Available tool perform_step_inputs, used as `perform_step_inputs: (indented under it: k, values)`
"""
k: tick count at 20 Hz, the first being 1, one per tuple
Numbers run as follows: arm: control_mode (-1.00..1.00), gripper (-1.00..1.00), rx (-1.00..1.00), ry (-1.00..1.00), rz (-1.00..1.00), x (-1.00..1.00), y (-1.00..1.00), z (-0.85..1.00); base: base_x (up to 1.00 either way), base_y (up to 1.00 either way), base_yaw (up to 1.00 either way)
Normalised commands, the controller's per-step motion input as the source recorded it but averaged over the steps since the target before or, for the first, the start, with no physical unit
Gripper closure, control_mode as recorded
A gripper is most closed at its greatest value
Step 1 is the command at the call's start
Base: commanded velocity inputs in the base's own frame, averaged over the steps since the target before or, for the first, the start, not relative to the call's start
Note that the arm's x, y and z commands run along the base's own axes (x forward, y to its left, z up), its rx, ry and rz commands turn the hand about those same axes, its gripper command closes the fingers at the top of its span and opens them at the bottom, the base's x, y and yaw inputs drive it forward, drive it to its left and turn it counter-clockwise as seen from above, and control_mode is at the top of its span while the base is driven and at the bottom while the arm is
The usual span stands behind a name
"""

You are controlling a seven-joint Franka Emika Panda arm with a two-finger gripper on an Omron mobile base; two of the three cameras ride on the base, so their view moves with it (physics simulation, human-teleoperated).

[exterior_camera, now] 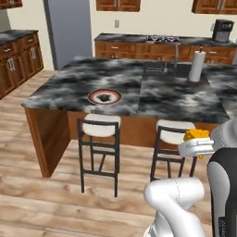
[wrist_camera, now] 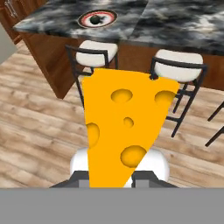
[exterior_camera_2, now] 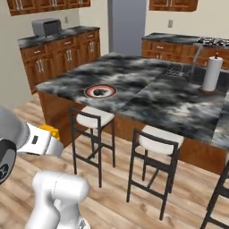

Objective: Take the cheese, fish, and squash from the fridge and place them on the plate on the dining counter to create an appetizer plate.

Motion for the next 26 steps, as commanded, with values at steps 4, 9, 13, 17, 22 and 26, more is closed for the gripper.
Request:
perform_step_inputs:
  k: [4,9,13,17,22,26]
  values:
    - [1.0,1.0,0.0,0.0,0.0,0.0,0.0,0.0,0.6,1.0,-0.39]
    - [1.0,1.0,0.0,0.0,0.0,0.0,0.0,0.0,0.67,1.0,-0.38]
    - [1.0,1.0,0.0,0.0,0.0,0.0,0.0,0.0,0.82,1.0,-0.38]
    - [1.0,1.0,0.0,0.0,0.0,0.0,0.0,0.0,0.99,0.79,-0.35]
    - [1.0,1.0,0.0,0.0,0.0,0.0,0.0,0.0,1.0,0.08,-0.22]
    - [1.0,1.0,0.0,0.0,0.0,0.0,0.0,0.0,1.0,-0.08,-0.1]
